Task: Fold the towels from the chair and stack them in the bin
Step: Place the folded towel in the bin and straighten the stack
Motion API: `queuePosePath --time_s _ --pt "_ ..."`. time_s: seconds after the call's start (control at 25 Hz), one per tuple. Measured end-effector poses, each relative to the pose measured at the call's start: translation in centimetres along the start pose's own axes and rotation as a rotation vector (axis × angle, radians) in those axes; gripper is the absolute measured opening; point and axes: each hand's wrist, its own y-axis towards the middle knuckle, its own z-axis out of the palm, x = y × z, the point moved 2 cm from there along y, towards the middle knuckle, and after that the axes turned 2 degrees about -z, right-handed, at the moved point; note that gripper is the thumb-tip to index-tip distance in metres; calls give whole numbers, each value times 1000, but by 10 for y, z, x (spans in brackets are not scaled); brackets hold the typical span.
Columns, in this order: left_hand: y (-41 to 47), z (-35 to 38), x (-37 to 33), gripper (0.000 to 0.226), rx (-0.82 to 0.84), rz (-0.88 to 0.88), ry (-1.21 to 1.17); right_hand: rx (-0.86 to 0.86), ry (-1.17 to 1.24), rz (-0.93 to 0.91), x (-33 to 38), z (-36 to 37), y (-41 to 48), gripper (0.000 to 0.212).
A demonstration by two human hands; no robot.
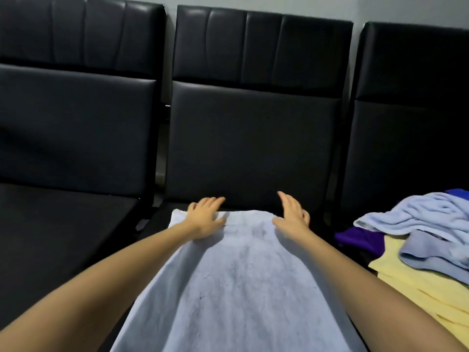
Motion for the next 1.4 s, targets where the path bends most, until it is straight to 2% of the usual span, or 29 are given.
queuePosePath --time_s 0.08,0.16,0.52,0.72,0.88,1.0,1.08,1.16,1.32,1.4 --pt "3 25 -4 48 -2 48 78 152 -230 -139 2 30 5 60" --pt "7 30 -5 44 -26 52 86 196 -363 -130 -3 48 8 51" --pt "-47 31 -9 49 82 13 63 172 -375 -118 -7 46 -48 47" --pt "-98 27 -18 49 108 -5 13 79 -287 -141 -5 38 -101 39" --pt "-133 21 -22 34 -89 -16 -115 -191 -322 -133 -4 31 -134 29" --pt "-142 15 -22 24 -235 -95 -107 -223 -293 -83 -3 28 -137 29" --pt "-140 13 -23 21 -258 -169 -78 -201 -272 -52 -1 26 -134 29" --pt "-134 12 -24 20 -192 -189 -10 -145 -250 -45 3 21 -129 24" --pt "-121 -10 -22 10 97 -164 84 17 -344 -163 14 4 -114 7" --pt "-112 -25 -20 5 92 -114 57 -19 -227 -170 20 -4 -102 6"
